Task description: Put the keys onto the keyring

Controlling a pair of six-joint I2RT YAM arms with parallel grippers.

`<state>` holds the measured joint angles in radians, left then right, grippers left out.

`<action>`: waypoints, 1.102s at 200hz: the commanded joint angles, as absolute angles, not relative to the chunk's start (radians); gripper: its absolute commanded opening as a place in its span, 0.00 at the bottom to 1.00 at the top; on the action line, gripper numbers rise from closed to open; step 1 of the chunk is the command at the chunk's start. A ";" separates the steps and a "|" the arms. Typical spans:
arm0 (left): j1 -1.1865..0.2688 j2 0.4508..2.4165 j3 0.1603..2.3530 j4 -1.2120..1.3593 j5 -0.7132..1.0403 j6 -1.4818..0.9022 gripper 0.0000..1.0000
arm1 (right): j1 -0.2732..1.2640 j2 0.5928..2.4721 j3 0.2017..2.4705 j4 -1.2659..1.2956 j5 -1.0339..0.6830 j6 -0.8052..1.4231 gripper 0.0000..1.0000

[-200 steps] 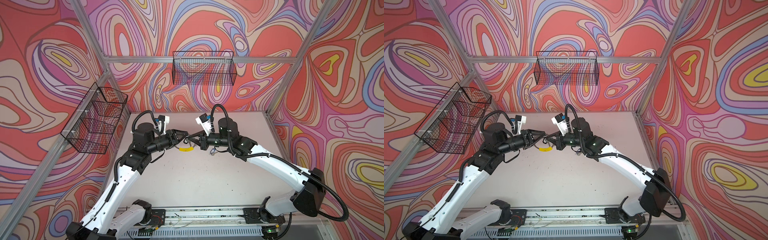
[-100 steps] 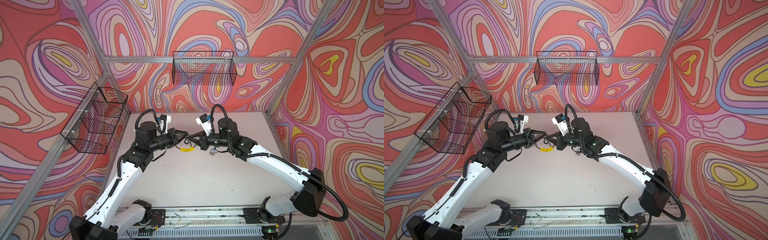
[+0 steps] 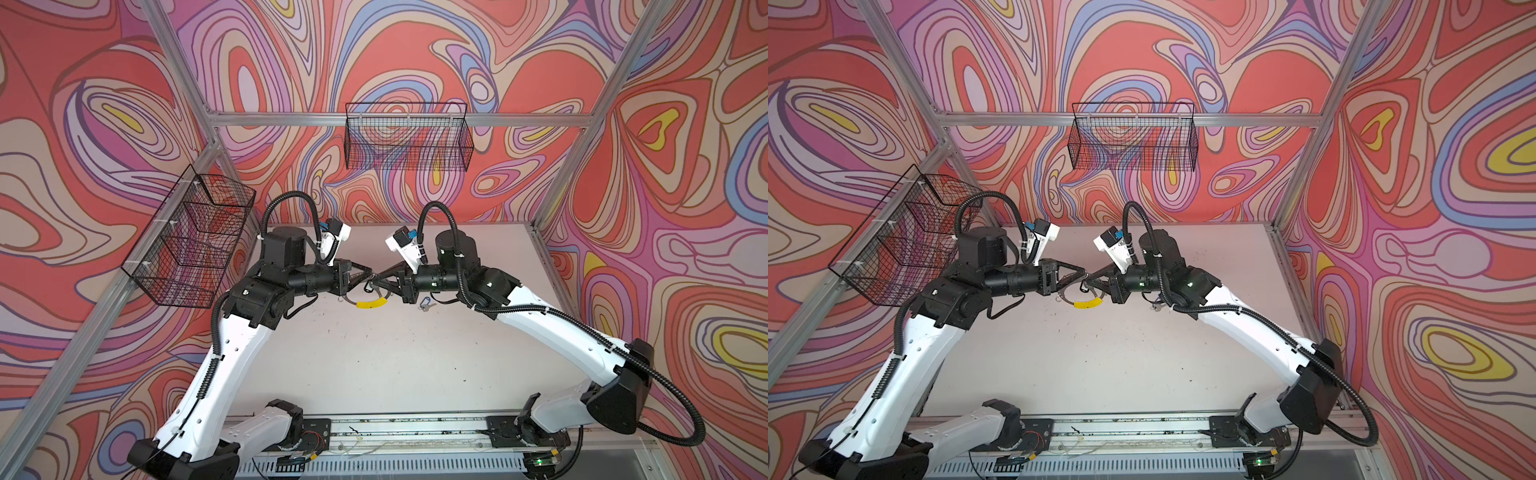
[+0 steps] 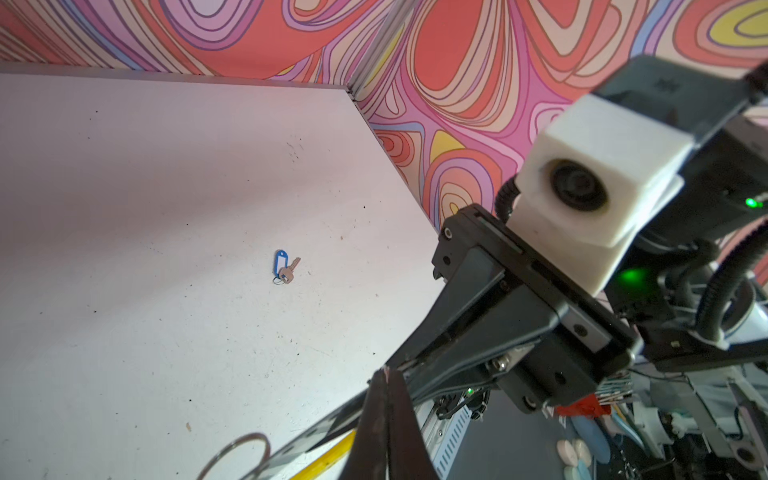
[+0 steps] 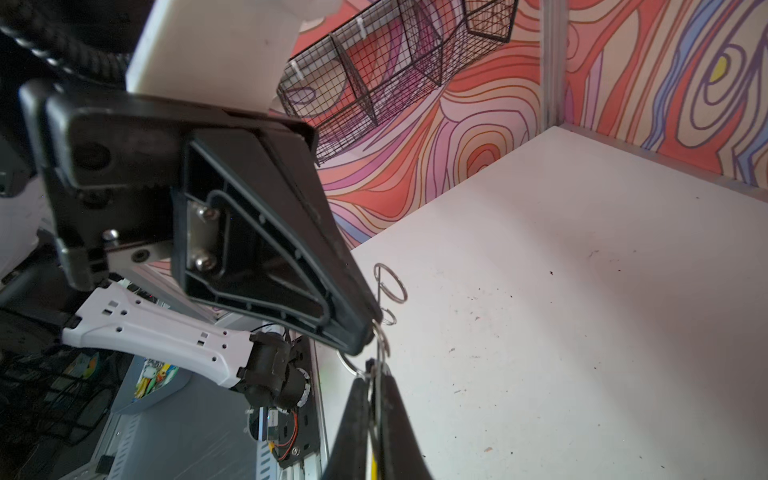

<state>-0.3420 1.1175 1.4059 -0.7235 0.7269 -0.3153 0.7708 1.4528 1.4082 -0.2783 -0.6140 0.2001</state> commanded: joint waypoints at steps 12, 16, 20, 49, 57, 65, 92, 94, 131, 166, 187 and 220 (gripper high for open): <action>-0.366 1.101 1.467 -0.886 0.790 -0.105 0.00 | 0.723 1.415 1.439 -0.319 -0.706 0.196 0.00; -0.366 1.102 1.470 -0.892 0.790 -0.098 0.00 | 0.716 1.412 1.436 -0.313 -0.716 0.201 0.00; -0.367 1.103 1.474 -0.897 0.788 -0.093 0.00 | 0.708 1.408 1.432 -0.304 -0.729 0.206 0.00; -0.373 1.110 1.499 -0.939 0.765 -0.048 0.00 | 0.647 1.391 1.381 -0.187 -0.842 0.294 0.00; -0.374 1.111 1.505 -0.945 0.757 -0.040 0.00 | 0.643 1.391 1.368 -0.150 -0.868 0.321 0.00; -0.377 1.114 1.509 -0.949 0.750 -0.037 0.00 | 0.639 1.395 1.361 -0.118 -0.893 0.343 0.00; -0.394 1.130 1.523 -0.962 0.704 -0.030 0.00 | 0.640 1.418 1.355 -0.076 -0.934 0.377 0.00; -0.396 1.130 1.523 -0.963 0.702 -0.029 0.00 | 0.640 1.418 1.355 -0.072 -0.936 0.378 0.00; -0.403 1.129 1.518 -0.949 0.620 -0.047 0.00 | 0.640 1.419 1.351 -0.061 -0.949 0.391 0.01; -0.403 1.141 1.546 -0.944 0.669 -0.065 0.00 | 0.639 1.419 1.345 -0.091 -0.948 0.373 0.25; -0.403 1.152 1.583 -0.965 0.694 -0.066 0.00 | 0.640 1.414 1.365 -0.180 -0.913 0.316 0.41; -0.403 1.186 1.640 -1.023 0.729 -0.062 0.00 | 0.643 1.418 1.430 -0.341 -0.874 0.227 0.50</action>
<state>-0.4049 1.1660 1.5787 -0.9543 0.6804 -0.0895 0.6403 1.4334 1.3636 -0.2062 -0.9066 0.3122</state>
